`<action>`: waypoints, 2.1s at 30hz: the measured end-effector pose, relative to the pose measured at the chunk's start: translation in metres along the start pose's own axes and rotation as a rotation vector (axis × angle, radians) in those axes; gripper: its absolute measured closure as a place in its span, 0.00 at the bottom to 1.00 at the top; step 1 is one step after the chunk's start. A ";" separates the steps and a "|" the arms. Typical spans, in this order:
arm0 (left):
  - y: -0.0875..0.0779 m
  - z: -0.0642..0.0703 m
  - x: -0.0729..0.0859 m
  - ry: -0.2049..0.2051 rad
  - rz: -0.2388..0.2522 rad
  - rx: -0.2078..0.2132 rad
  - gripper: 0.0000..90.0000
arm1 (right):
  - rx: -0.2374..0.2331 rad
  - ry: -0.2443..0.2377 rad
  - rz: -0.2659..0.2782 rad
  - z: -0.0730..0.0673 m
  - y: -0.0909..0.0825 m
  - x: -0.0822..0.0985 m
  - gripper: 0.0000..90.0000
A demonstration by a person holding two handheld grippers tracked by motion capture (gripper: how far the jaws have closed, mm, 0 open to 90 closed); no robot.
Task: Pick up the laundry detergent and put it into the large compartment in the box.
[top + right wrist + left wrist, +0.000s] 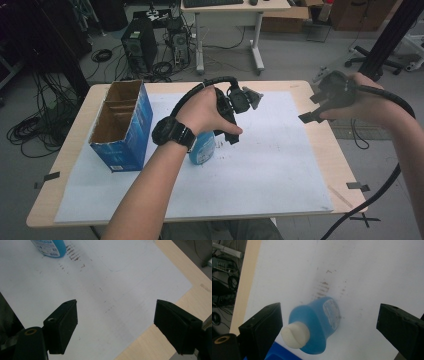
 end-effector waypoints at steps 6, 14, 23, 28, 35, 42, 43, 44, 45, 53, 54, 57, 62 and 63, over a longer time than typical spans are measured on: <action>0.002 0.000 -0.002 0.008 -0.003 0.004 0.08 | -0.007 0.005 -0.004 0.001 0.003 0.003 0.21; 0.002 -0.002 -0.004 0.015 -0.001 0.000 0.08 | -0.008 0.013 -0.003 0.005 0.004 0.005 0.21; -0.001 -0.006 -0.004 -0.010 0.004 -0.009 0.07 | -0.016 0.007 -0.002 0.003 0.006 0.004 0.21; -0.004 -0.010 -0.002 -0.032 0.003 -0.018 0.07 | -0.016 0.007 -0.002 0.002 0.007 0.003 0.21; -0.006 -0.018 0.003 -0.078 -0.013 -0.028 0.08 | -0.017 0.008 -0.003 0.001 0.007 0.002 0.21; -0.007 -0.027 0.008 -0.144 -0.030 -0.044 0.08 | -0.017 0.009 -0.006 0.001 0.007 0.002 0.21; -0.006 -0.028 0.009 -0.154 -0.032 -0.047 0.08 | -0.017 0.008 -0.006 0.001 0.007 0.002 0.21; -0.007 -0.030 0.011 -0.171 -0.043 -0.053 0.09 | -0.017 0.007 -0.005 0.001 0.007 0.002 0.21; -0.007 -0.031 0.012 -0.174 -0.045 -0.056 0.09 | -0.018 0.009 -0.004 0.001 0.007 0.002 0.21; -0.006 -0.036 0.017 -0.217 -0.068 -0.051 0.09 | -0.020 0.007 -0.007 0.000 0.009 0.002 0.21; -0.006 -0.038 0.018 -0.234 -0.075 -0.052 0.09 | -0.022 0.007 -0.007 0.000 0.010 0.003 0.21; -0.006 -0.039 0.019 -0.254 -0.077 -0.049 0.09 | -0.023 0.007 -0.009 -0.001 0.011 0.003 0.21; -0.006 -0.040 0.020 -0.281 -0.084 -0.044 0.09 | -0.025 0.007 -0.008 -0.001 0.011 0.004 0.21; -0.006 -0.040 0.020 -0.284 -0.087 -0.043 0.09 | -0.025 0.007 -0.008 -0.001 0.011 0.004 0.21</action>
Point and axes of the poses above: each handheld gripper's, and its own axes: y roughly forward along the jaws, x roughly out of its underside, z roughly to its right, the point moved 6 cm from there along y, roughly forward along the jaws, and after that the axes turned 1 degree about -z, right-handed, at the moved point
